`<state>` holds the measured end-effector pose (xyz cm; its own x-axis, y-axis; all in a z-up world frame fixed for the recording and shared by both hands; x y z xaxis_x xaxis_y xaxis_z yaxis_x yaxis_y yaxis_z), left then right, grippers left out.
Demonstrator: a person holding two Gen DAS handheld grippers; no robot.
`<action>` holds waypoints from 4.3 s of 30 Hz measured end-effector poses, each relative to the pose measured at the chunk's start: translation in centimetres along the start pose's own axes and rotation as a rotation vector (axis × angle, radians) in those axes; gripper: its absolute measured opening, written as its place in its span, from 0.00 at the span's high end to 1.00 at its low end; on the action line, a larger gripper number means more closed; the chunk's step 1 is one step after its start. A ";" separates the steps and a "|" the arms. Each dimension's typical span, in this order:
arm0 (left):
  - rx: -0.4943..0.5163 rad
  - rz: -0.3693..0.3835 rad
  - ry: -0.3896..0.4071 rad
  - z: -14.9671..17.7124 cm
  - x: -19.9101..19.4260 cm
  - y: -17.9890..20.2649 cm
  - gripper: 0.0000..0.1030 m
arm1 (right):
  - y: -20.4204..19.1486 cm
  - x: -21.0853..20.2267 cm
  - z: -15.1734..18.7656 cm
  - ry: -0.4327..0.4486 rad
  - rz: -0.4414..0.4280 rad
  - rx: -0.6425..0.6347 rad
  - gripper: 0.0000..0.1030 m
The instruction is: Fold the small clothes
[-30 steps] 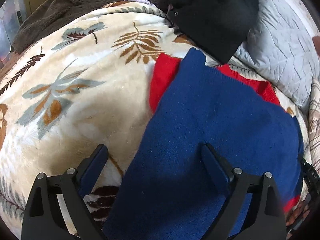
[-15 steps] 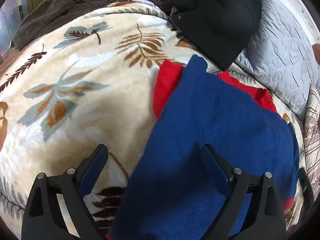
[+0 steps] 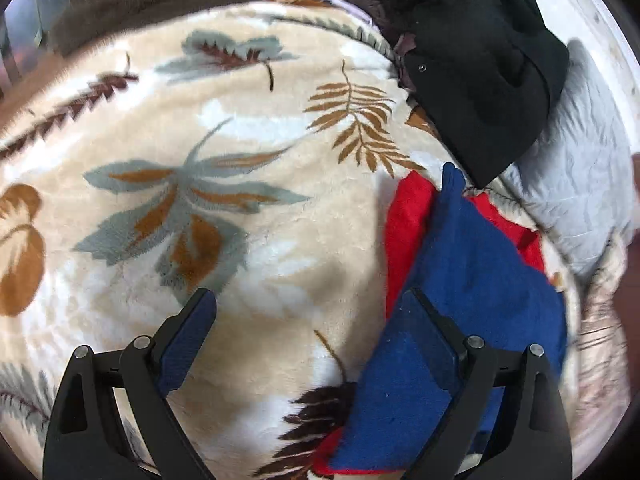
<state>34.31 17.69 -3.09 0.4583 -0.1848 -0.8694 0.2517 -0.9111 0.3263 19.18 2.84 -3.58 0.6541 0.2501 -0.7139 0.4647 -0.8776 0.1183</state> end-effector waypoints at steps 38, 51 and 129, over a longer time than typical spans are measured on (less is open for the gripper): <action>0.195 0.278 -0.323 -5.1 7.1 11.1 0.80 | -2.1 -0.2 -1.7 0.222 0.226 -0.219 0.90; 0.192 0.305 -0.240 -3.6 1.2 17.1 0.80 | 4.5 -6.7 0.0 0.279 0.189 0.062 0.91; 0.235 0.141 -0.064 6.2 6.5 25.7 0.26 | 37.0 0.3 8.1 0.099 -0.154 0.864 0.88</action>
<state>38.48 -9.28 -2.69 0.4181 -0.3319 -0.8456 -0.0190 -0.9339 0.3571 31.77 -32.82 -5.02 0.6886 0.3902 -0.6112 -0.0355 -0.8237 -0.5659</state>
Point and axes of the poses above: each gripper's, at about its wrist camera, not at the fingertips, and x roughly the way its jaws point, y to its right, z to its underside, the point moved 1 cm from there along x, roughly the way its jaws point, and after that the axes turned 1 degree about -x, right-handed, at the moved point
